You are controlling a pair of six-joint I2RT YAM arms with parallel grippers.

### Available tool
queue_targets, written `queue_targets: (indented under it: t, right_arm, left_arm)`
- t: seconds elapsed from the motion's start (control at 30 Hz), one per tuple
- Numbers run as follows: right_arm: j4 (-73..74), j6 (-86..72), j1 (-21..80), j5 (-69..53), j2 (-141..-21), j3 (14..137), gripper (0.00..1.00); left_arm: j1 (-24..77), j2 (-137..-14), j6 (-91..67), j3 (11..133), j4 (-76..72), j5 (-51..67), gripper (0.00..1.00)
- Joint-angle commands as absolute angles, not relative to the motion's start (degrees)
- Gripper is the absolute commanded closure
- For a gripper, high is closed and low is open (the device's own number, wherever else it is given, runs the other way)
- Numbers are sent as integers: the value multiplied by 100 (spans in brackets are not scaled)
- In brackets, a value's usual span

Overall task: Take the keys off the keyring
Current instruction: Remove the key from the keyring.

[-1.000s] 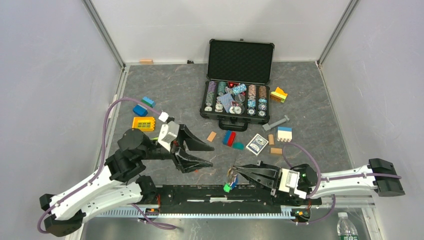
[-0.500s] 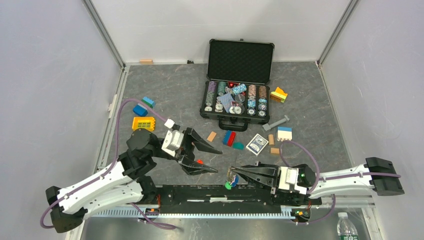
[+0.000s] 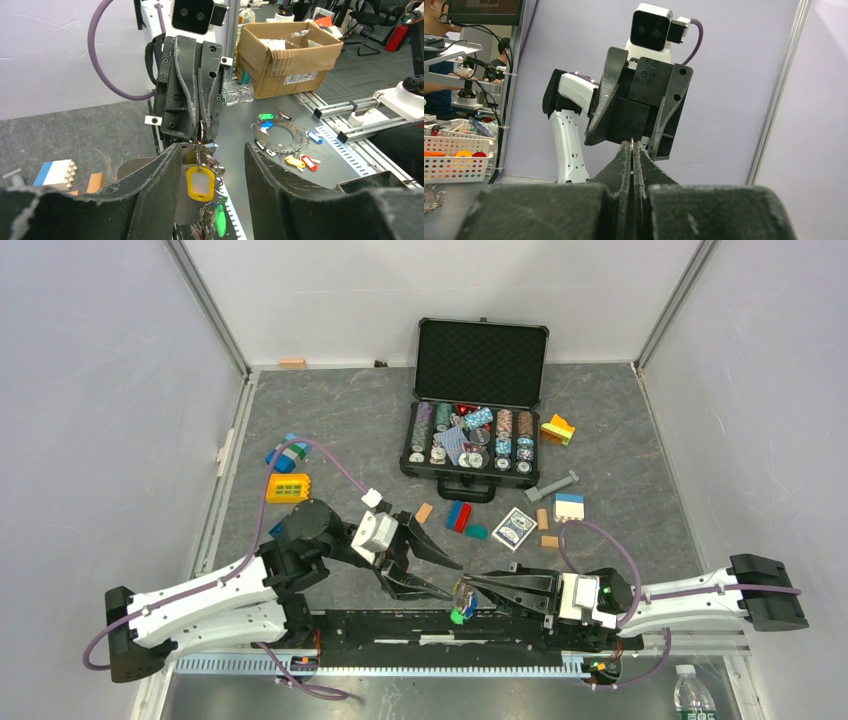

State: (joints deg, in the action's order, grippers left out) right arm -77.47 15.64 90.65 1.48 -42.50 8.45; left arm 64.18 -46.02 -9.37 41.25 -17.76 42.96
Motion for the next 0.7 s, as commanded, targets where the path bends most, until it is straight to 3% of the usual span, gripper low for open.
queue_targets:
  t: [0.0, 0.5, 0.67]
  right_arm:
    - [-8270, 1521, 9088, 77, -4234, 1100, 100]
    - [-8271, 1538, 9089, 68, -4158, 1051, 100]
    - [-8271, 1547, 9088, 90, -4176, 1033, 100]
  left_arm:
    - [6530, -4669, -637, 4269, -2023, 4033, 46]
    - [6563, -4965, -624, 4434, -1925, 3909, 63]
    - [6568, -4931, -606, 4438, -1907, 3901, 73]
